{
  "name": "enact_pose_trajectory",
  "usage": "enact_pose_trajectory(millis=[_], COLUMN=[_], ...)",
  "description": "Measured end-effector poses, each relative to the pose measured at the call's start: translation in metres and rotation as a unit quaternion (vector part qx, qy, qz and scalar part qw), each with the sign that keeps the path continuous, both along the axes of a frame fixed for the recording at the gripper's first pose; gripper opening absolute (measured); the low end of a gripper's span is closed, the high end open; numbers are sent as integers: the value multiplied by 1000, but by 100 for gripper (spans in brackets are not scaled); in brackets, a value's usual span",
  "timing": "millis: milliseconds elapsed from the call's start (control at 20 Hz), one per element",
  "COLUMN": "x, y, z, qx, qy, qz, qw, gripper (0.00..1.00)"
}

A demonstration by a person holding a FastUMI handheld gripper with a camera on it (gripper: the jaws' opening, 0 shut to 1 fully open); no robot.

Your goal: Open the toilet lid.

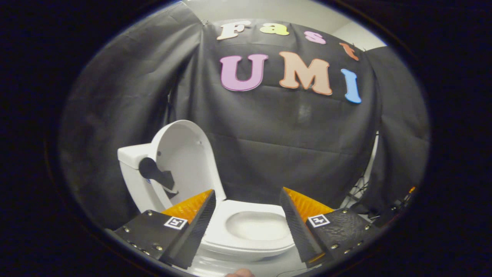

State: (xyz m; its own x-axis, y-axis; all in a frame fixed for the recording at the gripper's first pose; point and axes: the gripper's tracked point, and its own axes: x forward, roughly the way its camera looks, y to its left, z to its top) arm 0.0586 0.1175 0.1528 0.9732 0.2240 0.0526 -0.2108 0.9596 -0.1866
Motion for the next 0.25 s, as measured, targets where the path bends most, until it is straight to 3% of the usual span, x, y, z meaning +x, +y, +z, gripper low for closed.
enact_pose_trajectory(millis=[250], x=[4], y=[-6], z=[3], qx=[23], qy=[2], qz=[-16], qw=[1000], gripper=[97])
